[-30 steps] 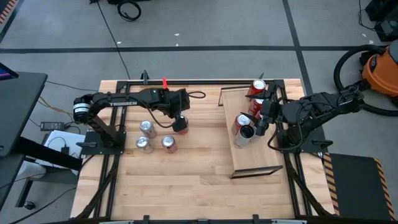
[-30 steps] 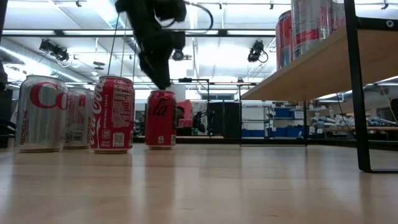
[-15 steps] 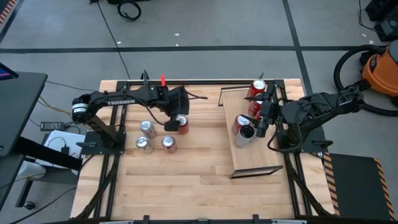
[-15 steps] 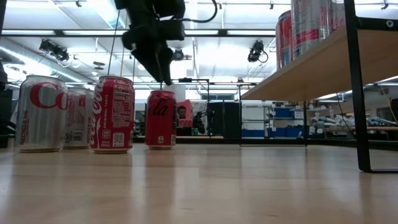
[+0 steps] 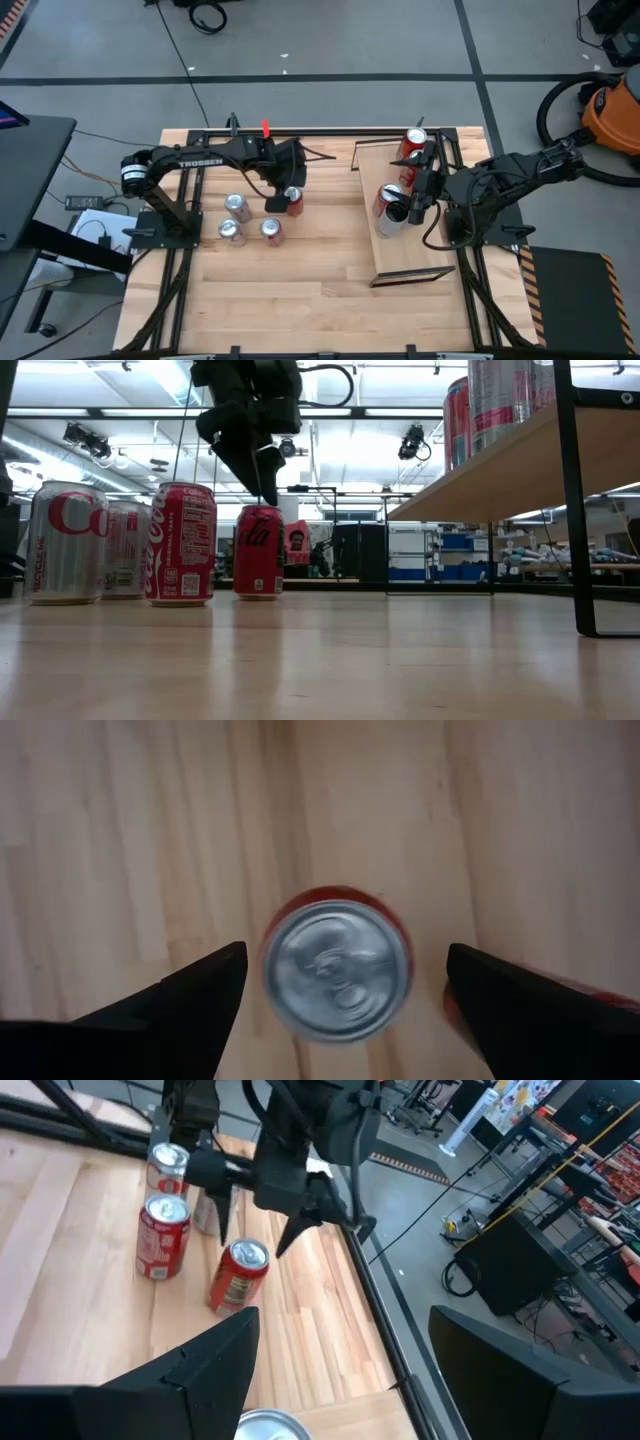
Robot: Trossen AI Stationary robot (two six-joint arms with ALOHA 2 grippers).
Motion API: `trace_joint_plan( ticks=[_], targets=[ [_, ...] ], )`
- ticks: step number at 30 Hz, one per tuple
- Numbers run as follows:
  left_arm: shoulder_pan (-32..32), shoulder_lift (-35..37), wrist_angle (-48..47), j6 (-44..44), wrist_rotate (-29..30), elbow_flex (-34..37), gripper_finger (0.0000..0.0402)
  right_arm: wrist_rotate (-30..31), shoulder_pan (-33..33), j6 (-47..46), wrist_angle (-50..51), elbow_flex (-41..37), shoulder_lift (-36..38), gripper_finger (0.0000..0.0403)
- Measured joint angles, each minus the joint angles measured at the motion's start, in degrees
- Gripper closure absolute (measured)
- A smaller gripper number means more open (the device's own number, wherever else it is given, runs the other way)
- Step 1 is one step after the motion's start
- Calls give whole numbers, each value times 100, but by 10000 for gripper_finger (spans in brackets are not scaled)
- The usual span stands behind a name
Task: Place canned beverage on shelf
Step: Put the red black soda can on the shelf aligned with the other red black soda can
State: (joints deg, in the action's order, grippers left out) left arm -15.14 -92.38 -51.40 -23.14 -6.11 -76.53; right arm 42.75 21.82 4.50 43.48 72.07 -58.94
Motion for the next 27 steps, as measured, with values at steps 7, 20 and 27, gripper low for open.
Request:
trace_joint_plan(
  ticks=[7,20,27],
  targets=[
    [178,-208,-61,-156,566,2,47,3,0,23,-17,-33,2,101],
    [248,-243,-188,1525,949,2,47,6,0,36,-17,-33,2,101],
    [277,-252,-91,2941,951,2,50,10,0,23,-23,-33,2,101]
  ],
)
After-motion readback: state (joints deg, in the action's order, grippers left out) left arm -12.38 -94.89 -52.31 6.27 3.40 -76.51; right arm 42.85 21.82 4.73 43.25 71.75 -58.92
